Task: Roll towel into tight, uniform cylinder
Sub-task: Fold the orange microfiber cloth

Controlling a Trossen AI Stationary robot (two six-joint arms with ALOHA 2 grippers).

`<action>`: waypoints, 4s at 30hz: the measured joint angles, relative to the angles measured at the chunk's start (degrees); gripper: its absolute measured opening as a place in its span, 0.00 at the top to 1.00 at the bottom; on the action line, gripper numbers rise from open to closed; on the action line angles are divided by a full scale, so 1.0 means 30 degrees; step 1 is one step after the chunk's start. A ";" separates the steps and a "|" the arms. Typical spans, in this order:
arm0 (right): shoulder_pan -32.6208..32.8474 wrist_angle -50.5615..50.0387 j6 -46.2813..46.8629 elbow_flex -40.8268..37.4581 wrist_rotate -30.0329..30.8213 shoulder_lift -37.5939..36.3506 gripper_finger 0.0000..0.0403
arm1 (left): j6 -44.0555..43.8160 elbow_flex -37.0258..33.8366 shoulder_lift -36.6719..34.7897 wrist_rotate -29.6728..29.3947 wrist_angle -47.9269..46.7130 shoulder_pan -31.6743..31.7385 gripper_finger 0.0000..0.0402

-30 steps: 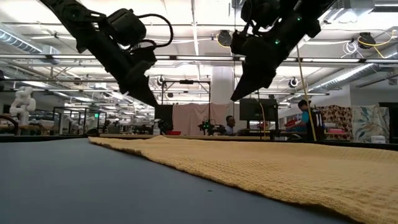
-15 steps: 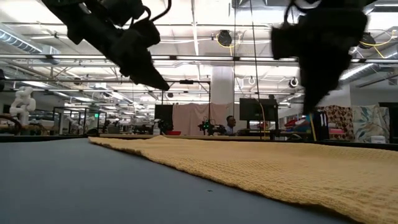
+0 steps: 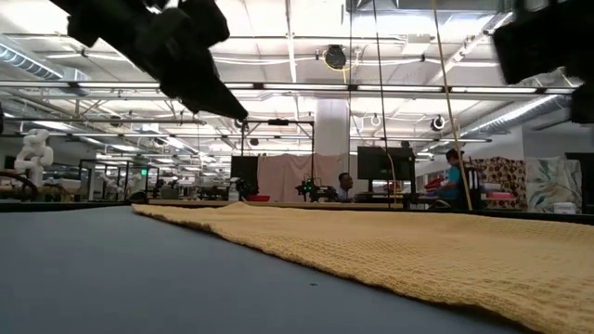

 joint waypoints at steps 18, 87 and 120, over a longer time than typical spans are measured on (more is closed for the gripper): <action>0.5622 -0.1589 1.0287 0.0000 0.2636 0.0459 0.59 | 0.0037 0.0000 0.0229 -0.0744 0.2320 -0.1925 0.97; 0.5785 0.0312 1.2226 -0.0725 0.0689 0.3060 0.90 | 0.1872 -0.0007 0.1810 -0.1053 0.3138 -0.1243 0.97; 0.5516 -1.1050 0.7845 0.2958 0.3387 0.2980 1.00 | 1.4247 0.8346 0.4554 -0.4410 -0.6383 1.1489 0.79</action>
